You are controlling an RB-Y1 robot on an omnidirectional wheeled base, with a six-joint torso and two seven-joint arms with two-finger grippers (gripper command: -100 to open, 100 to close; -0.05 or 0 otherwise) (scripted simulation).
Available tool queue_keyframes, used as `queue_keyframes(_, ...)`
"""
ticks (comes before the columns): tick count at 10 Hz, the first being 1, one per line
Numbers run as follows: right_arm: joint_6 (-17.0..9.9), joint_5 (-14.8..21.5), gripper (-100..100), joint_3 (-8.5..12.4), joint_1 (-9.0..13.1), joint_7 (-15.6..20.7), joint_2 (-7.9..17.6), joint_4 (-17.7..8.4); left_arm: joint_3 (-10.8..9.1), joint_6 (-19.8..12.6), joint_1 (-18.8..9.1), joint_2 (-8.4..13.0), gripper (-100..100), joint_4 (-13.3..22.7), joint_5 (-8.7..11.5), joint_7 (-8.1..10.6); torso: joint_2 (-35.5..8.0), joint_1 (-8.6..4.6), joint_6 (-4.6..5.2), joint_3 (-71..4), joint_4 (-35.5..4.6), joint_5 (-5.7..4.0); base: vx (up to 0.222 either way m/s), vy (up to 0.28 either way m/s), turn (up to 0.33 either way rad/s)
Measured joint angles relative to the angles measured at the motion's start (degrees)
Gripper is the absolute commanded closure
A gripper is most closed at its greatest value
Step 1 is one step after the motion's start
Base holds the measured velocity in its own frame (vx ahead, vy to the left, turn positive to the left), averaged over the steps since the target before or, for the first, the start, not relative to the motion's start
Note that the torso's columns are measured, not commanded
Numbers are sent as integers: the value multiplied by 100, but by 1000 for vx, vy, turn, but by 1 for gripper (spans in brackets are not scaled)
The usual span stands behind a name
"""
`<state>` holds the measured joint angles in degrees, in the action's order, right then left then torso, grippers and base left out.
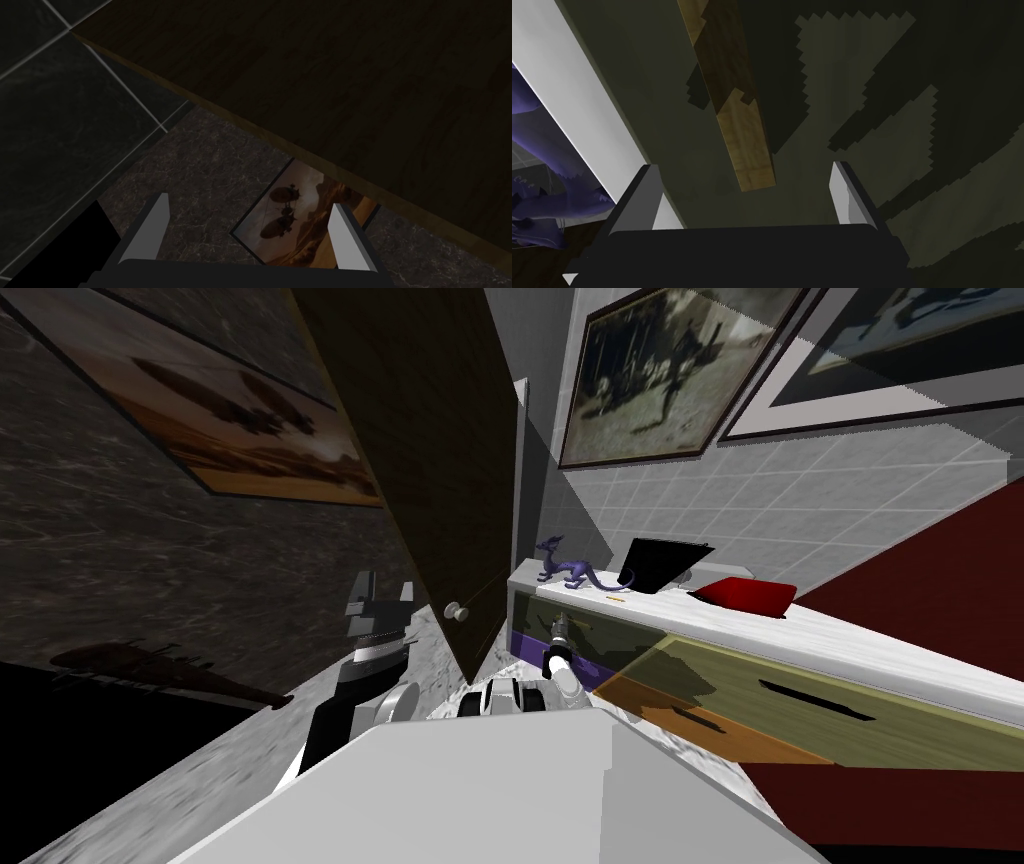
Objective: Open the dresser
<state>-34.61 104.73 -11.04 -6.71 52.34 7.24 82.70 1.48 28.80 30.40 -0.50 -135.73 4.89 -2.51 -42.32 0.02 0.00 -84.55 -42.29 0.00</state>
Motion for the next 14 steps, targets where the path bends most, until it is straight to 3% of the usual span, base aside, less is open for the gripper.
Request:
queue_keyframes(1, -3, 2, 100, -1, 0, -2, 0, -1, 0, 0, 0, 0, 0, 0, 0, 0, -2, 0, 0, 1, -1, 0, 0, 0, 0)
queue_keyframes(6, 69, -1, 100, -31, -53, 140, -94, 134, 1, -1, -2, -1, 0, 1, 0, 0, -7, -6, 0, 5, -3, -1, -144, 61, -33)
queue_keyframes(7, 72, 0, -100, -33, -56, 146, -97, 136, 1, 0, -1, 0, 0, 0, 0, 0, 34, -19, 0, -19, 7, -5, 73, -32, 30)
queue_keyframes(12, 97, -58, -100, 7, 15, 101, -46, 55, 0, 0, 1, 0, 0, 0, 0, 0, -26, 18, 0, 15, -7, 5, 106, -50, 15)
queue_keyframes(13, 97, -58, 100, 7, 15, 101, -46, 55, 0, 0, 0, 0, 0, 0, 0, 0, -39, 16, 0, 25, -12, 5, 11, -3, 0)
queue_keyframes(14, 97, -58, 100, 7, 16, 101, -46, 55, 0, 0, 0, 0, 0, 0, 0, 0, -26, 7, 0, 17, -9, 3, -125, 41, -49)
